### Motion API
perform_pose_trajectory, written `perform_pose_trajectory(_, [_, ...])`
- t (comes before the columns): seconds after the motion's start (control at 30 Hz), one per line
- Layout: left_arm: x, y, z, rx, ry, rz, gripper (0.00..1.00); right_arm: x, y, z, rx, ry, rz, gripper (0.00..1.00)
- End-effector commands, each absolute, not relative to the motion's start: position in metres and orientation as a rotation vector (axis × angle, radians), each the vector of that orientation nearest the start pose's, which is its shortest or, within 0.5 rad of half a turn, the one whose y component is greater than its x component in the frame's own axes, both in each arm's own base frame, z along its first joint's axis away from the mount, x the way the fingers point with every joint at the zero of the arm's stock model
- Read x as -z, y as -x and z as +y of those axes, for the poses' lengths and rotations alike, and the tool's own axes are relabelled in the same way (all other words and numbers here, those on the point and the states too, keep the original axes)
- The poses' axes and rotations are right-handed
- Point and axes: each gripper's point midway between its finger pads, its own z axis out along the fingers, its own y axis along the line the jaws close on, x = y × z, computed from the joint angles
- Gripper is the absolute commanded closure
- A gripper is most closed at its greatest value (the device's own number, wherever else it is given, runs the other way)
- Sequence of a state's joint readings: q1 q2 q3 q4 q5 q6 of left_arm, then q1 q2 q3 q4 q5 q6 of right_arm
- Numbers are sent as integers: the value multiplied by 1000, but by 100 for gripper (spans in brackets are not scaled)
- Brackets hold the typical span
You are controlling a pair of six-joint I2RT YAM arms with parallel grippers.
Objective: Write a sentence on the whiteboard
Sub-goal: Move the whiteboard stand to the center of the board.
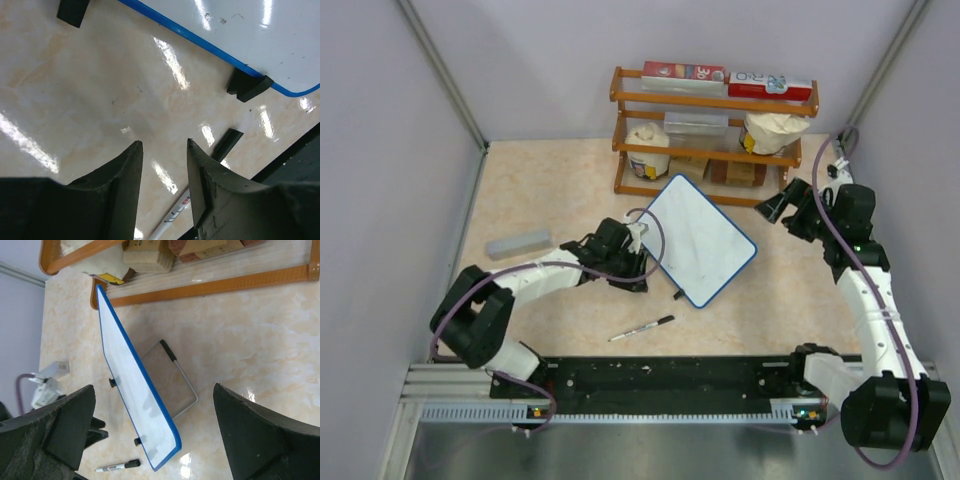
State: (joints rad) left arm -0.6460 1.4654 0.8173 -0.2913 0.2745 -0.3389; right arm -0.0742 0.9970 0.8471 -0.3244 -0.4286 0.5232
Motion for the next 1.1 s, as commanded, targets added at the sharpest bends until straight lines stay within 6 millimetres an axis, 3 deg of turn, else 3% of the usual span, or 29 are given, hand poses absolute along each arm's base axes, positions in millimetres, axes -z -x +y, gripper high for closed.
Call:
perform_pose_trajectory(0.0, [-51, -246, -277, 762, -514, 2545, 65, -278, -316, 72, -722, -259, 1920, 1])
perform_pose_trajectory(0.23, [-22, -244, -295, 765, -549, 2589, 86, -293, -311, 71, -705, -248, 1888, 1])
perform_pose_trajectory(0.33, [-15, -233, -302, 786, -545, 2611, 87, -291, -312, 70, -700, -251, 1894, 1])
perform_pose_trajectory(0.67, [-13, -202, -350, 835, -661, 2582, 87, -287, -314, 67, -678, -260, 1904, 1])
perform_pose_trajectory(1.07, [-29, -205, -435, 940, -769, 2494, 88, -285, -311, 66, -665, -255, 1906, 1])
